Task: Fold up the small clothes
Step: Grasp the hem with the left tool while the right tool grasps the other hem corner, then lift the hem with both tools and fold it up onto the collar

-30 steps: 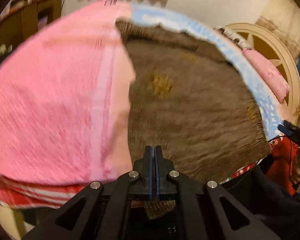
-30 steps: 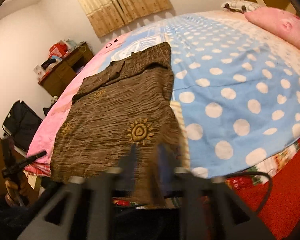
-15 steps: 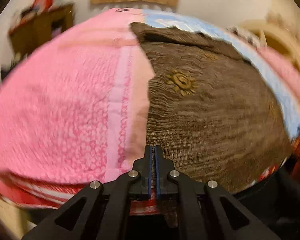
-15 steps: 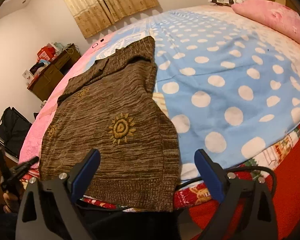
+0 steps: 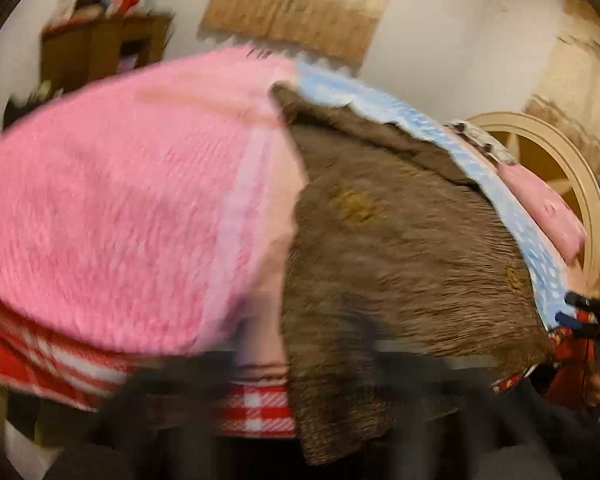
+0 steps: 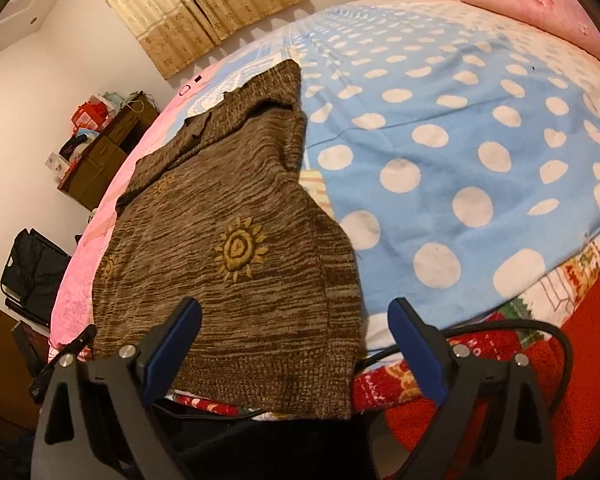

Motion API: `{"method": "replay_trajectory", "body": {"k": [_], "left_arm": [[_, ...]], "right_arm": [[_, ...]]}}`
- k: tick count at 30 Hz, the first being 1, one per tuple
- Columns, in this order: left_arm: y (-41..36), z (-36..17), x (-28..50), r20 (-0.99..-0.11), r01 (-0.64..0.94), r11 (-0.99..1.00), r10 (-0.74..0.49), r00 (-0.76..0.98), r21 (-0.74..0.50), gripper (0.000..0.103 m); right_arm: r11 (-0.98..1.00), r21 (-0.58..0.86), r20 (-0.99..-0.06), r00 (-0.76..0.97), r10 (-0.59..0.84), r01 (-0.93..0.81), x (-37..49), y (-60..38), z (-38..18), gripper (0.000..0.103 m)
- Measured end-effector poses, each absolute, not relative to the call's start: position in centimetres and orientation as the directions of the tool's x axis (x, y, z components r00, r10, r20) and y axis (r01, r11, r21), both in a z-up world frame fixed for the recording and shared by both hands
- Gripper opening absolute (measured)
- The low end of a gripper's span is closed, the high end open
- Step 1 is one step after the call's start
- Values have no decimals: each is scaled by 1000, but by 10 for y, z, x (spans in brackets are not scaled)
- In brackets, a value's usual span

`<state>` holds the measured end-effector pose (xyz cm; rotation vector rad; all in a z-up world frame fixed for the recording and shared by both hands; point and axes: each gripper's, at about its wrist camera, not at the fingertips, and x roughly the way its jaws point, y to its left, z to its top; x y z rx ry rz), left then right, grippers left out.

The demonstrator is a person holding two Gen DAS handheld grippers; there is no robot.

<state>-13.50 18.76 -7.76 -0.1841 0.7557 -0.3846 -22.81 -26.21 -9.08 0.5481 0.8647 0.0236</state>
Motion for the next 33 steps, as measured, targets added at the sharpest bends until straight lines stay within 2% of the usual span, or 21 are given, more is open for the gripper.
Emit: {"method": "replay_trajectory", "body": {"k": [3,8,12,13,14,17,18,20,22,23,27,31,32,33], "left_arm": [[179,-62,-142,-609,317,916,-401,684,-247,102],[165,-89,-131,-707,265,900,-436,556,-347,102],[164,-87,-146,-707,281,886,-464,534,-369,101],[161,-87,-149,-709,293,879,-477,519,-377,96],[158,-88,-153,-713,304,874,-486,506,-380,81],[150,-90,-154,-739,302,890,-453,498,-342,61],[154,-91,-152,-733,283,885,-465,497,-370,57],[169,-92,-147,-723,220,876,-480,496,-430,30],[182,-98,-142,-711,170,849,-514,480,-499,20],[186,-98,-140,-705,156,840,-525,476,-520,16],[184,-97,-143,-704,163,843,-521,483,-512,11],[177,-94,-142,-703,189,838,-535,468,-512,7],[174,-94,-142,-702,199,835,-541,463,-512,6],[171,-94,-141,-700,206,833,-546,460,-514,6]], "right_arm": [[859,470,-713,661,235,201,-228,-265,-90,96],[872,444,-727,651,219,204,-227,-264,-93,94],[879,431,-734,647,208,206,-228,-265,-92,93],[880,426,-739,642,205,209,-227,-265,-92,93],[882,421,-743,637,203,210,-227,-266,-93,93],[895,391,-762,620,184,214,-226,-263,-97,93],[900,381,-767,617,179,213,-225,-263,-98,93],[905,370,-770,614,173,208,-226,-262,-98,92],[899,382,-769,613,180,214,-227,-266,-97,88],[894,391,-768,614,184,220,-228,-269,-97,87],[903,380,-777,598,195,200,-229,-268,-98,86],[953,265,-828,541,148,144,-222,-242,-109,85],[961,247,-838,525,148,123,-220,-235,-112,83],[969,233,-855,493,162,86,-218,-226,-119,68]]}}
